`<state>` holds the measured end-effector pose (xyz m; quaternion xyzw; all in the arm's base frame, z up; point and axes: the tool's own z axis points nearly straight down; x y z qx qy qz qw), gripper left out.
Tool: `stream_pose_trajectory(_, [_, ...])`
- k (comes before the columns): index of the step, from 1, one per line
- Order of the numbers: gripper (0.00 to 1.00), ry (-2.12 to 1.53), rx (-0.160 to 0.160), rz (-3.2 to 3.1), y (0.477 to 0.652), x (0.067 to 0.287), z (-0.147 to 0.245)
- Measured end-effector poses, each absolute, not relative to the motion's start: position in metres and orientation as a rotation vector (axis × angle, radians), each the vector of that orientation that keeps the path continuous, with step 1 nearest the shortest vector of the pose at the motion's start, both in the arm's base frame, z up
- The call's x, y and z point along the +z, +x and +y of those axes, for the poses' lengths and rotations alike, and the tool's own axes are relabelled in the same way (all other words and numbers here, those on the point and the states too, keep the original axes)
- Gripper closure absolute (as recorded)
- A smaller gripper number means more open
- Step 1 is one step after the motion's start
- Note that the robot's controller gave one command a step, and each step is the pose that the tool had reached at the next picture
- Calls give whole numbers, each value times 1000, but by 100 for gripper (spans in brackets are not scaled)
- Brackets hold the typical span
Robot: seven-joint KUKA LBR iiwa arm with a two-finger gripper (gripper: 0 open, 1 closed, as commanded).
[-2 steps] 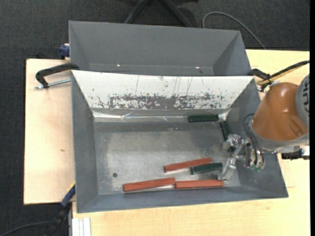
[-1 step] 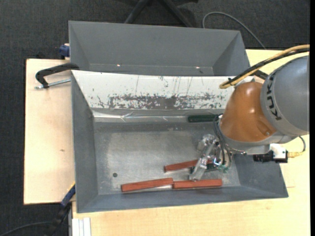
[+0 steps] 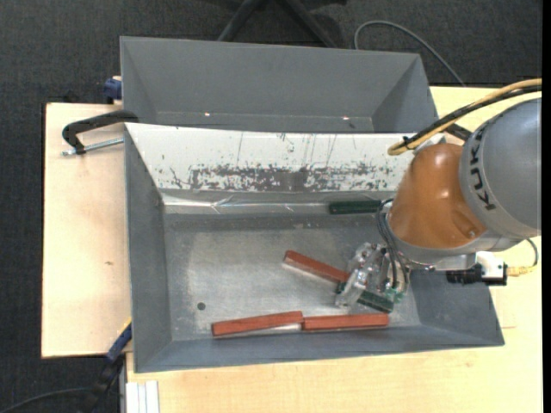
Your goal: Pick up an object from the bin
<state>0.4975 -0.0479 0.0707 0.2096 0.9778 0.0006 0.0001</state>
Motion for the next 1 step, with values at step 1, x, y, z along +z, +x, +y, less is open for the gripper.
stream_pose_trajectory(1, [100, 699, 4, 3048, 537, 207, -54])
